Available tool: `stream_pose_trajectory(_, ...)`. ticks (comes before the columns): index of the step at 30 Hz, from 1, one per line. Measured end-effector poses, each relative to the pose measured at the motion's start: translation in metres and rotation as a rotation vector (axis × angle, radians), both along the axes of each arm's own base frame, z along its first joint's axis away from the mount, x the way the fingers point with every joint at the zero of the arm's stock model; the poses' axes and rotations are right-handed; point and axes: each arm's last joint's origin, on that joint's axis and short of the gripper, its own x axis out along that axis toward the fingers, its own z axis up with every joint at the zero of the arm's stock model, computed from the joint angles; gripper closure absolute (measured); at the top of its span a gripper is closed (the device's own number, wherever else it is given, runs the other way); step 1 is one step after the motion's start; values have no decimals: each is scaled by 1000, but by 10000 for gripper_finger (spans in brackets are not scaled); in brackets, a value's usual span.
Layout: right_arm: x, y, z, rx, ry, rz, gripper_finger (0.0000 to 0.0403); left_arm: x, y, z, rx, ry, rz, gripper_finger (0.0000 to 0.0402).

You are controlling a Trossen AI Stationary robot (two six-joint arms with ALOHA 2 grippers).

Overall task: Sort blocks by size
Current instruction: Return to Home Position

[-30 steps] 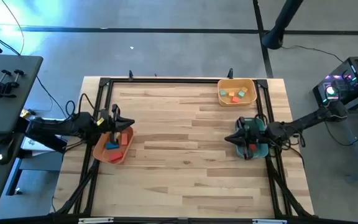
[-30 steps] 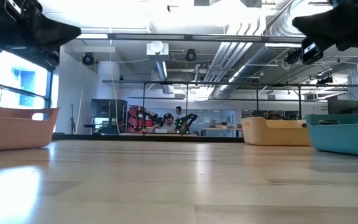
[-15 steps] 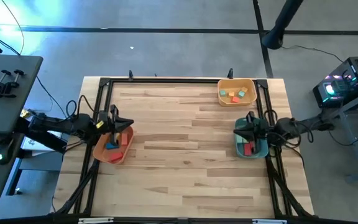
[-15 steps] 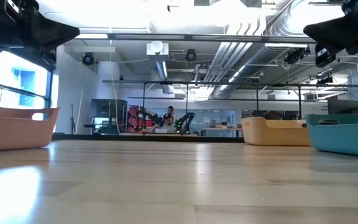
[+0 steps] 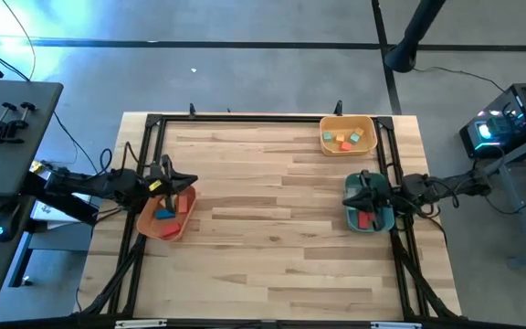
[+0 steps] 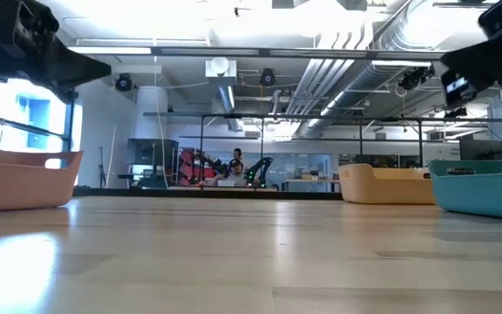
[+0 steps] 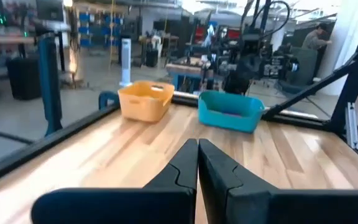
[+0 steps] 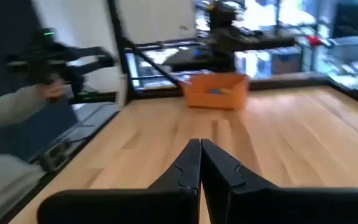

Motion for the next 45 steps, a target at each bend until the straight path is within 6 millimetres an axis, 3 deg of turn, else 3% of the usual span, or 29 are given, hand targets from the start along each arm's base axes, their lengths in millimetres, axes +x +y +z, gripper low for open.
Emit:
stream_pose_trajectory(4,0,1,5,-74,-63,76,403,0,0,0,-17,-5,-3,401)
stream_pose_trajectory(8,1,-7,5,-98,-67,34,403,0,0,0,-18,-6,-15,401)
stream_pose_trajectory(14,3,-18,5,-37,-93,36,403,0,0,1,-12,-12,-16,401)
stream_pose_trajectory(16,6,-20,-3,-14,-134,45,403,0,0,1,-12,-10,-16,401)
stream_pose_trajectory(28,8,-25,-9,64,-74,9,403,1,-1,-2,-22,15,-17,401)
stream_pose_trajectory(31,8,-27,-9,126,-73,-84,403,1,-1,-2,-54,9,-16,401)
stream_pose_trajectory(34,8,-30,-10,65,-79,-191,403,1,-1,-2,-36,15,-16,401)
stream_pose_trajectory(45,8,-29,-13,139,-45,-183,402,1,-1,-2,-22,18,-16,401)
